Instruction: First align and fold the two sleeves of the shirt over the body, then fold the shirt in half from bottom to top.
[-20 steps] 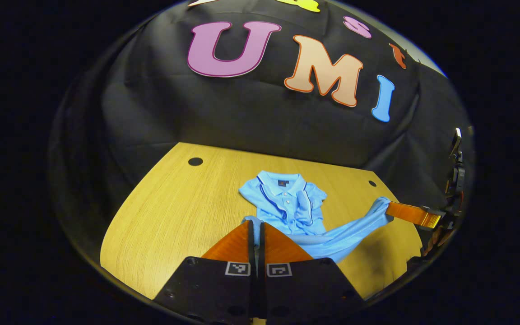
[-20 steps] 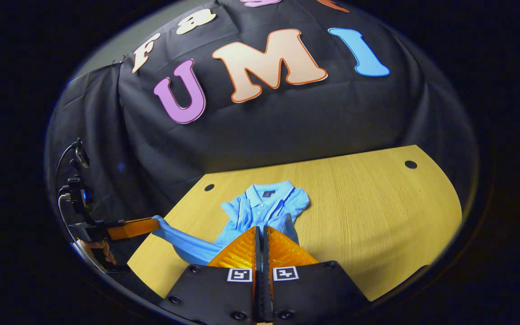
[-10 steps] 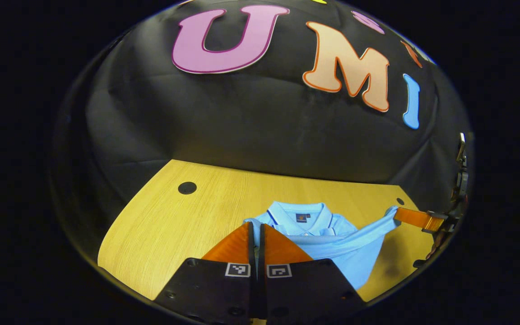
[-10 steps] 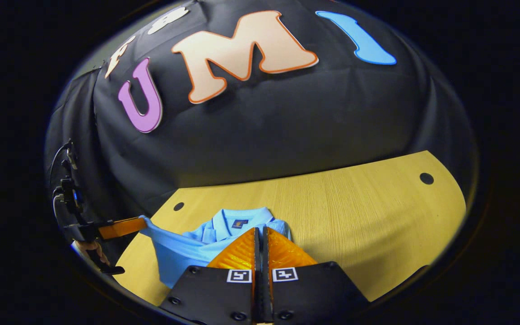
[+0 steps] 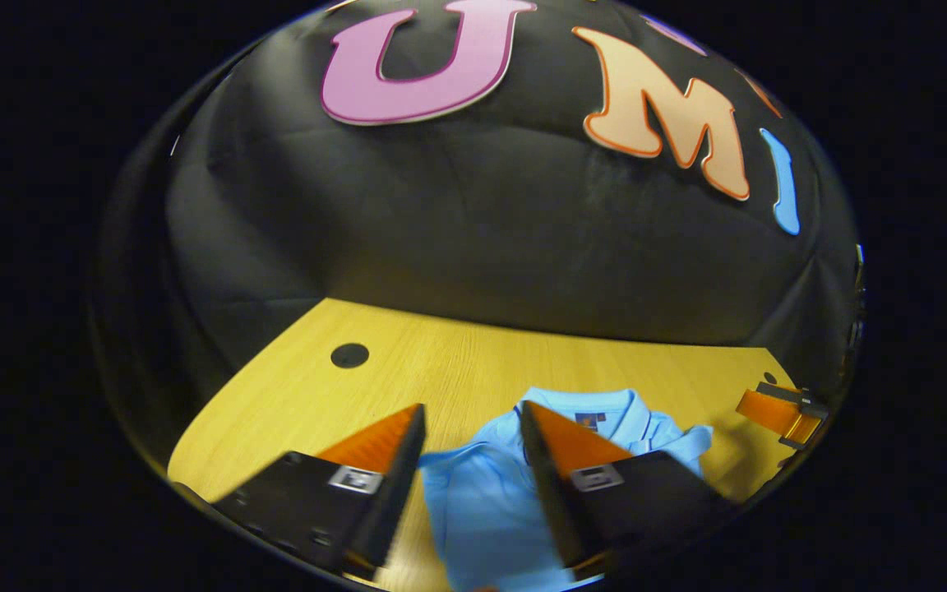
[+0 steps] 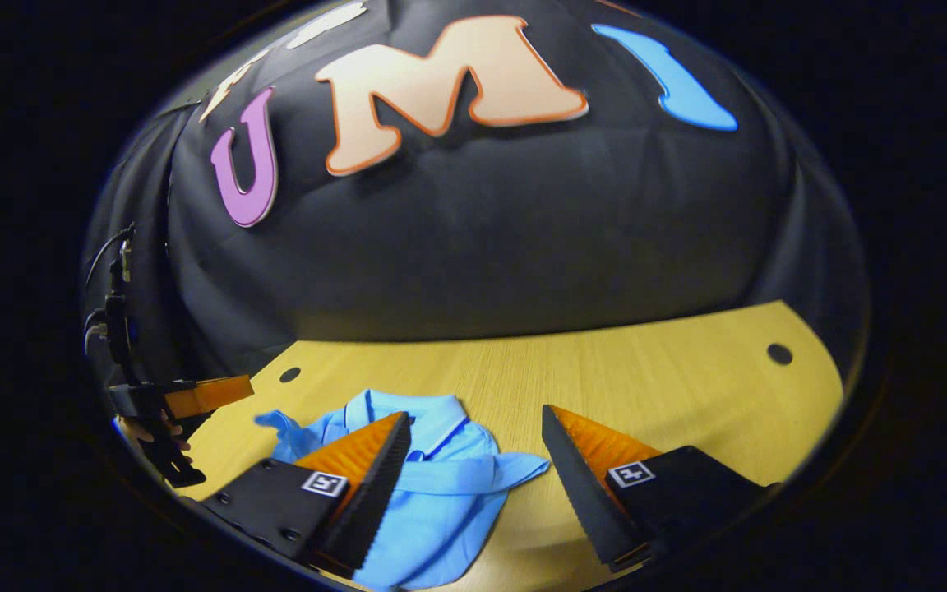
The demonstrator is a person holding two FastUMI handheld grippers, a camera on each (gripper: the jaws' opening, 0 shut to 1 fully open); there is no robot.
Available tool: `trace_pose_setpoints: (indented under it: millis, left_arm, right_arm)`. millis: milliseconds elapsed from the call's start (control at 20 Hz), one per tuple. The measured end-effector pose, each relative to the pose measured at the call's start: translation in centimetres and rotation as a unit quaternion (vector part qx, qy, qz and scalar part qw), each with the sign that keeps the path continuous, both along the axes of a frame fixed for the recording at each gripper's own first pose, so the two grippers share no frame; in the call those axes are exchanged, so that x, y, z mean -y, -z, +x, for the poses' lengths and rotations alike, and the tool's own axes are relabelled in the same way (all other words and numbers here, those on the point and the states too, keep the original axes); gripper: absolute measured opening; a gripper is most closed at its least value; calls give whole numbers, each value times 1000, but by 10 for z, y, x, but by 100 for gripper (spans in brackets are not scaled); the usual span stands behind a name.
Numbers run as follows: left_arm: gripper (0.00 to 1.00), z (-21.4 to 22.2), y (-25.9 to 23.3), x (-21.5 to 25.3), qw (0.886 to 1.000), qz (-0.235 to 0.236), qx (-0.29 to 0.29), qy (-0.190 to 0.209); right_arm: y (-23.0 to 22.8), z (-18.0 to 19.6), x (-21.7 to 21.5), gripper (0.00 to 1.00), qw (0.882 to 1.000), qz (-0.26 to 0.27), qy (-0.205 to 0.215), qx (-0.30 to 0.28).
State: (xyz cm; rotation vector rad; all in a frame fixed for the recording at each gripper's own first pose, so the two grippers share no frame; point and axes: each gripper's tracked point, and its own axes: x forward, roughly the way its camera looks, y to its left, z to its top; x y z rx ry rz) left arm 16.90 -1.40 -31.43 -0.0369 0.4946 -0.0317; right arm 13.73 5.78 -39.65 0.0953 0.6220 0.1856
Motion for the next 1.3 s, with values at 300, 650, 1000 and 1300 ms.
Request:
trace_pose_setpoints:
  millis: [300,650,1000,1300]
  left_arm:
    - [95,-74,-123,4,991,29,122,40]
    - [94,-185,-206,-1,977,30,198,69]
    - [94,-246,-234,-37,972,41,223,58]
    - [94,-264,-252,-51,968,47,241,48]
  right_arm:
    - [-166,-65,-4,97,985,-43,33,167]
    - [-259,-188,-29,97,972,-40,56,225]
    - [-290,-254,-46,97,967,-54,58,243]
    - [-312,-263,-53,94,962,-49,59,262]
